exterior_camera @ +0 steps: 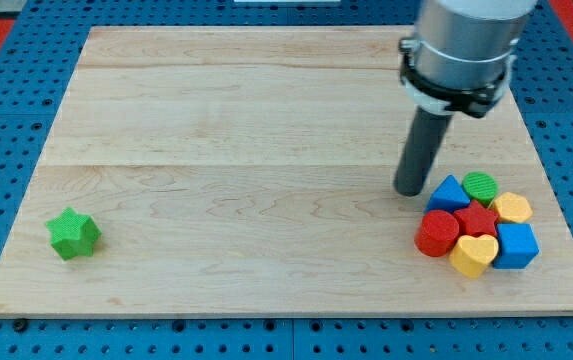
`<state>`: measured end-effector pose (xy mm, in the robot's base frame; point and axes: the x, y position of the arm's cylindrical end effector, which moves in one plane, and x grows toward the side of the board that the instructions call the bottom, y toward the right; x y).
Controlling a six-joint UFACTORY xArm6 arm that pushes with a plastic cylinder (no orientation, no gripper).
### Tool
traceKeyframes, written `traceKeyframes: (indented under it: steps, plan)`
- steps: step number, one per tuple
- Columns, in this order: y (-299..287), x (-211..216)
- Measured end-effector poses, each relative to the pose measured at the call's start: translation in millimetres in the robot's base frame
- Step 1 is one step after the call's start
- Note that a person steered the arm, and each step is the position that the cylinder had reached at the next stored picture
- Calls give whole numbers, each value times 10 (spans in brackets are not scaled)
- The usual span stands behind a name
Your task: Push the green star into a group of blocks
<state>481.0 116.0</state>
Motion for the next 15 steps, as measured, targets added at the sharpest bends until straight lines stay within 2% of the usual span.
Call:
traceKeyframes:
  steps: [5, 7, 8, 11, 13, 15]
  plan:
    - [-2889, -107]
    - [-3848, -38]
    - [-3971, 268]
    - [-3535, 710]
    - [-3301, 716]
    - [-3090, 460]
